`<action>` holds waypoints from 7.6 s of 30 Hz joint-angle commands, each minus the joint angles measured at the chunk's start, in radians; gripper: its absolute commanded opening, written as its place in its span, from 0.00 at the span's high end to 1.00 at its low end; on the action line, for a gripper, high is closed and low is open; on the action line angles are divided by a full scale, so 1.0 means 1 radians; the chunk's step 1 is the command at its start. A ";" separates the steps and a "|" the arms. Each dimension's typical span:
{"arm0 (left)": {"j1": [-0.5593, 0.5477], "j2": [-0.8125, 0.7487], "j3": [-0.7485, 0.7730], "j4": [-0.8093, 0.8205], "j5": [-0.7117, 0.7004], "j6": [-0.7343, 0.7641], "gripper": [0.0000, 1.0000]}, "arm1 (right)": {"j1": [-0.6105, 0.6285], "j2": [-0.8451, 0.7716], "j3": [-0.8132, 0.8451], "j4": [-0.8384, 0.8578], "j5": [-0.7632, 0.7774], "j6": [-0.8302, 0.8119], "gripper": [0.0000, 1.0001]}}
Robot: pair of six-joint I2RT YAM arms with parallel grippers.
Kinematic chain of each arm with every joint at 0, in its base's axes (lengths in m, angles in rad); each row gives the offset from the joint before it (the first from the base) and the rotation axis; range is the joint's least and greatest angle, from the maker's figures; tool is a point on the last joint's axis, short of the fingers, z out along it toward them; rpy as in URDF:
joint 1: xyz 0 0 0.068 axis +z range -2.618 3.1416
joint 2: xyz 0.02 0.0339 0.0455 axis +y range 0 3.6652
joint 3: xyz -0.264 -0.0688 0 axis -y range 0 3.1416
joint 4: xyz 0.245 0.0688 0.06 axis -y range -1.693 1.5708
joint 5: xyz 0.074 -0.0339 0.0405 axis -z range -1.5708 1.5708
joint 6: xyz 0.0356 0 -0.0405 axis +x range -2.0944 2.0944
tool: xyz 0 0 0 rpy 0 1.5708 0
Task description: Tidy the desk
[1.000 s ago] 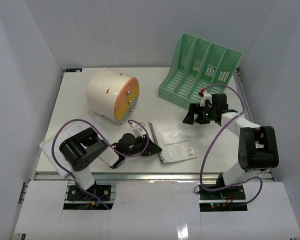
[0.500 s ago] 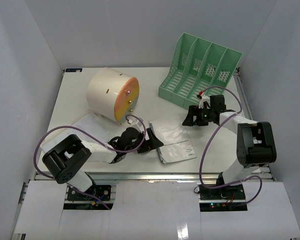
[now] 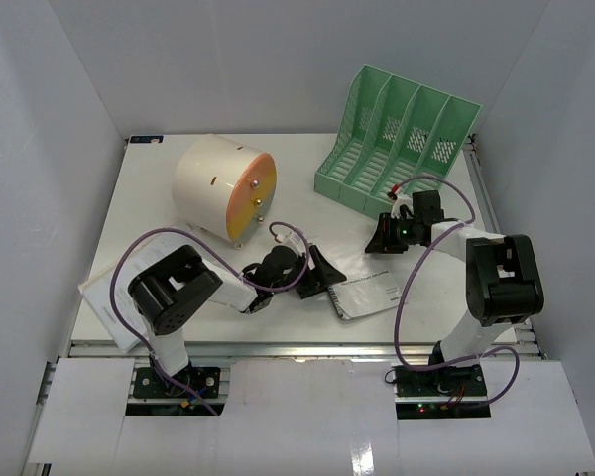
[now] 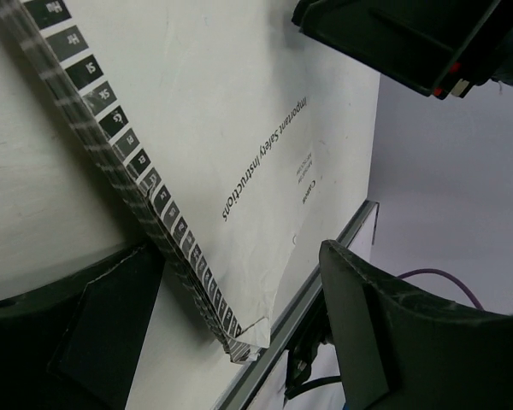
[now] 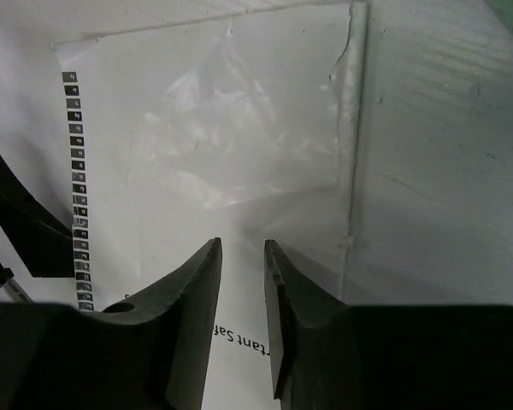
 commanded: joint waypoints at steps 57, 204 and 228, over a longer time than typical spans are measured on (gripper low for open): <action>-0.015 0.138 0.019 0.088 -0.095 0.077 0.20 | 0.056 0.041 0.038 -0.184 0.000 -0.256 0.53; 0.148 -1.684 0.056 -1.302 -0.848 0.597 0.05 | 1.010 0.236 0.327 0.330 0.372 -0.441 0.15; 0.148 -1.495 0.160 -1.373 -0.934 0.579 0.02 | 1.042 0.211 0.062 0.629 0.374 -1.957 0.20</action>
